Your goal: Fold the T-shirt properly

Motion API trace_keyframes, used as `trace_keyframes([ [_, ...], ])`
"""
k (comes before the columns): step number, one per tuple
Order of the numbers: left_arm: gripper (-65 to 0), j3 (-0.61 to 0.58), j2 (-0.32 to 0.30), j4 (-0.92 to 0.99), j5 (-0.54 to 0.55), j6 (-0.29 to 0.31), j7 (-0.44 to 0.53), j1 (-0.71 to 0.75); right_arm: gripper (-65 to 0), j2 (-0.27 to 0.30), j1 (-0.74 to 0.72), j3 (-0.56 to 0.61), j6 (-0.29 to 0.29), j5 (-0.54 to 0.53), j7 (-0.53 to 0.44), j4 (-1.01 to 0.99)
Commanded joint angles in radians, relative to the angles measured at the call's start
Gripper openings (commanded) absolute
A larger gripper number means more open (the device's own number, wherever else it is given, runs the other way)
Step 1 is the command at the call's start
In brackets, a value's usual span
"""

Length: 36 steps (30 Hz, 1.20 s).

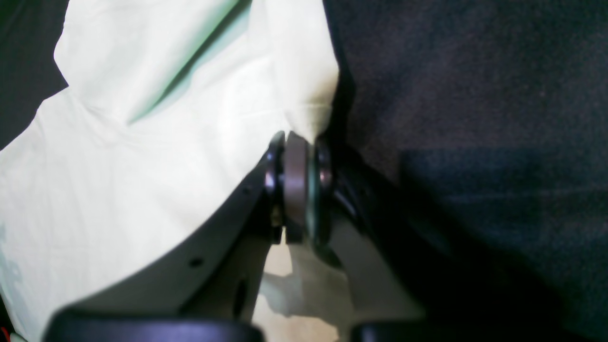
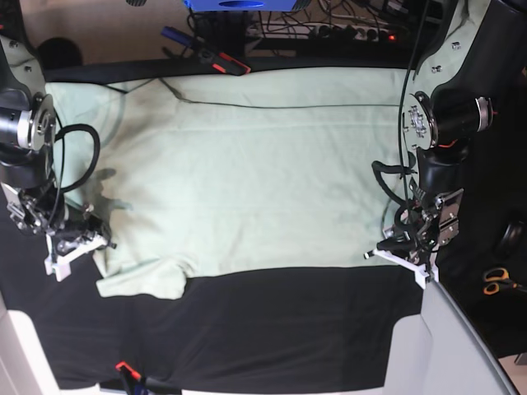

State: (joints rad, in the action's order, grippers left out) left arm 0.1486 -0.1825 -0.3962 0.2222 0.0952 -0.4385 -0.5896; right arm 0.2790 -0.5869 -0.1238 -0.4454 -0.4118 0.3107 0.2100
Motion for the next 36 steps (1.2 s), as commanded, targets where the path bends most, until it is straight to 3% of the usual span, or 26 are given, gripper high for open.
trace_keyframes([
  [1,-65.0,-0.004,0.005,-0.028,0.006,0.015,-0.049,-0.005,-65.0,0.012,-0.032,-0.004,-0.014,-0.012,-0.018,0.019],
  [11,-65.0,-0.004,0.011,-0.485,0.010,0.015,-0.240,0.176,-65.0,0.012,0.077,-0.004,-0.011,-0.014,0.000,0.300],
  [20,-65.0,-0.004,0.011,-0.738,0.010,0.015,-0.342,0.306,-65.0,0.018,0.130,-0.006,-0.010,-0.014,0.164,0.460],
  [26,-65.0,-0.004,0.010,-0.834,0.010,0.015,-0.365,0.408,-65.0,0.016,0.209,-0.156,-0.010,-0.012,0.327,0.621],
  [36,-65.0,-0.004,0.005,-1.030,0.010,0.015,-0.480,0.515,-65.0,0.013,0.278,-0.181,-0.010,-0.014,0.499,0.730],
])
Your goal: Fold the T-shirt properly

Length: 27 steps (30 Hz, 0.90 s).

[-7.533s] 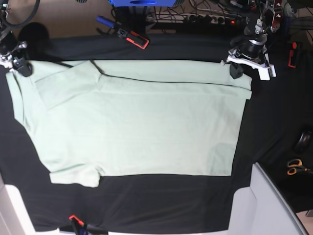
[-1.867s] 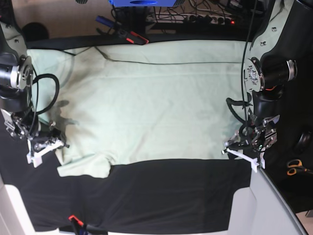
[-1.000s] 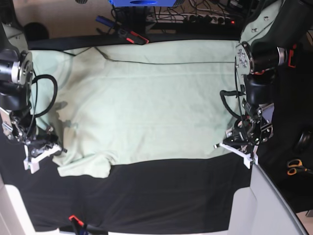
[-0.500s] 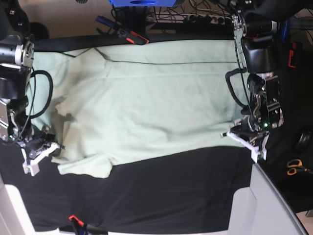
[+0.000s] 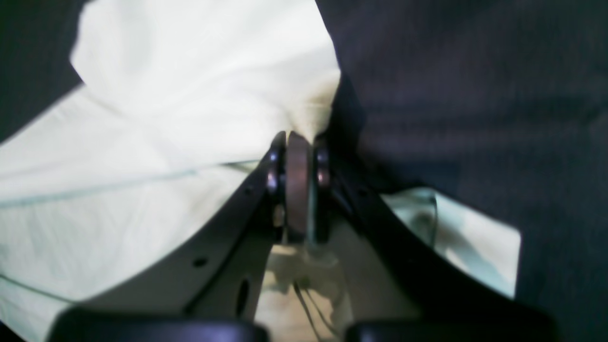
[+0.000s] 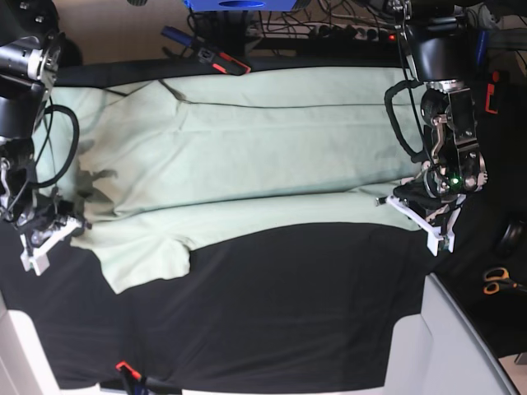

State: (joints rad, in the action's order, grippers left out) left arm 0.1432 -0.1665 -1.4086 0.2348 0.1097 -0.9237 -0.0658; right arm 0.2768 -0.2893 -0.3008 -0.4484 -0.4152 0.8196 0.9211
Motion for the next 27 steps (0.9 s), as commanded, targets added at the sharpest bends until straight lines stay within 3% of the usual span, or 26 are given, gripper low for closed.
trace_keyframes([
  [1,-65.0,0.002,-0.011,-0.022,-0.005,0.000,0.005,0.002,-65.0,0.014,-0.018,-0.004,-0.007,-0.011,0.002,0.019],
  [9,-65.0,0.009,-0.011,-0.022,-0.012,0.000,0.004,0.064,-64.3,0.012,-0.015,-0.007,-0.007,-0.012,0.093,0.019],
  [12,-65.0,0.011,-0.012,-0.015,-0.012,0.000,0.002,0.065,-55.1,0.009,-0.015,-0.073,-0.007,-0.012,0.114,0.019],
  [14,-64.3,0.011,-0.026,-0.013,-0.012,0.000,0.002,0.065,-42.5,-0.007,-0.015,-0.130,-0.007,-0.012,0.125,0.023],
  [16,-57.4,0.011,-0.026,-0.015,-0.012,0.000,0.002,0.065,-30.2,-0.009,-0.015,-0.154,-0.008,-0.011,0.123,0.049],
  [18,-46.4,0.012,-0.028,-0.022,-0.012,-0.003,0.001,0.065,-21.9,-0.007,-0.015,-0.154,-0.008,-0.011,0.120,0.063],
  [22,-34.8,0.012,-0.028,-0.022,-0.012,-0.003,0.001,0.062,-19.6,-0.007,-0.055,-0.150,-0.007,-0.006,0.117,0.060],
  [27,-34.1,0.022,-0.028,-0.022,-0.010,-0.003,0.001,0.053,-19.6,0.000,-0.153,-0.148,-0.005,-0.001,0.093,-0.073],
])
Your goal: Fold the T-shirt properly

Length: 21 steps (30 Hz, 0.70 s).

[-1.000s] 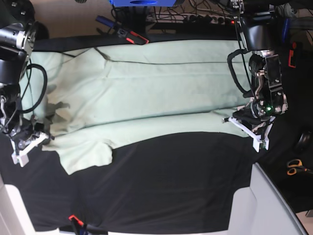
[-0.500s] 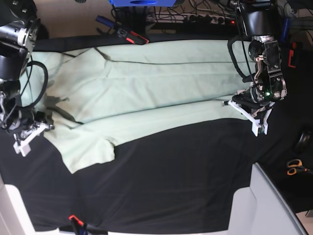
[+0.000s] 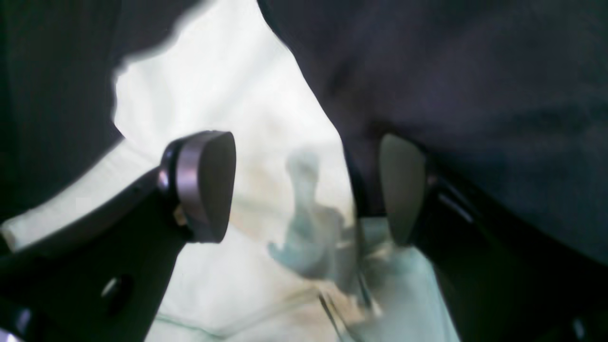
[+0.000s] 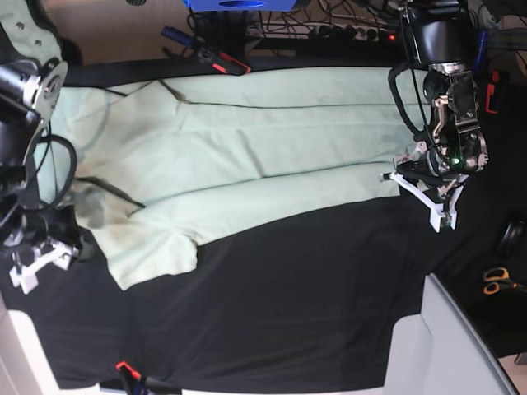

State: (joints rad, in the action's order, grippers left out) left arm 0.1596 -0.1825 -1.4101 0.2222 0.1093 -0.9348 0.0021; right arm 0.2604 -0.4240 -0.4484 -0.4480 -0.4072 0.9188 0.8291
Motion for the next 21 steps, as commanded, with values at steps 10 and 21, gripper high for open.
trace_keyframes([
  [10,-34.1,0.209,-0.055,-0.064,0.010,0.000,0.012,0.008,-19.4,0.083,-0.172,0.198,-0.005,-0.009,-0.301,-0.449],
  [21,-33.9,0.211,-0.085,-0.064,0.012,0.000,0.012,0.029,-20.3,0.055,-0.177,0.225,-0.007,-0.011,-0.353,-0.517],
])
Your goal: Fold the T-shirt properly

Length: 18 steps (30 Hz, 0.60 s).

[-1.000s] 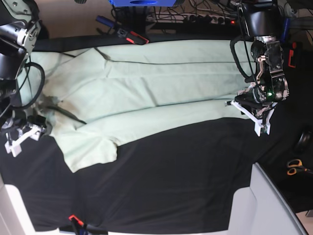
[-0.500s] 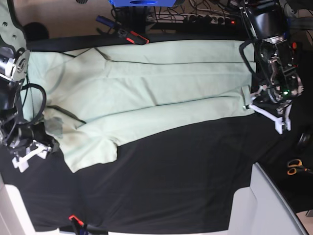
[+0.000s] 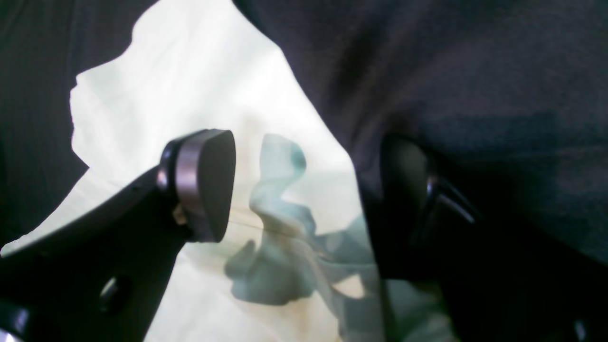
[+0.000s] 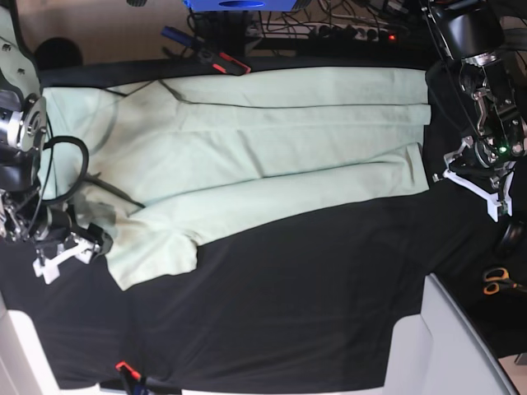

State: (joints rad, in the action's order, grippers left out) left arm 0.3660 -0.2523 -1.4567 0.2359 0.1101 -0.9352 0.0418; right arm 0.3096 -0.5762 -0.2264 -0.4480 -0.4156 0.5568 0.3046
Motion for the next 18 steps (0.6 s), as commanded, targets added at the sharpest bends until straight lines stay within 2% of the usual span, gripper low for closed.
trace_keyframes([
  [1,-33.9,0.005,-0.014,-0.017,-0.002,0.000,0.012,-0.012,-20.3,-0.003,-0.024,0.003,-0.008,-0.002,0.009,0.008],
  [5,-33.9,0.005,-0.011,-0.014,-0.002,0.000,0.012,-0.016,-22.5,-0.020,-0.024,0.003,-0.011,-0.002,0.012,0.009],
  [13,-33.6,0.005,-0.009,-0.006,0.000,0.000,0.012,-0.023,-52.4,-0.040,-0.024,0.005,-0.011,-0.002,0.007,0.011],
  [16,-27.2,-0.005,-0.008,-0.006,0.026,0.000,0.012,-0.039,-64.7,-0.040,-0.024,0.003,-0.011,-0.002,0.007,0.011],
  [18,-23.9,-0.005,-0.008,0.007,0.089,0.000,0.012,-0.047,-64.9,-0.040,-0.024,0.003,-0.011,-0.002,0.007,0.011],
])
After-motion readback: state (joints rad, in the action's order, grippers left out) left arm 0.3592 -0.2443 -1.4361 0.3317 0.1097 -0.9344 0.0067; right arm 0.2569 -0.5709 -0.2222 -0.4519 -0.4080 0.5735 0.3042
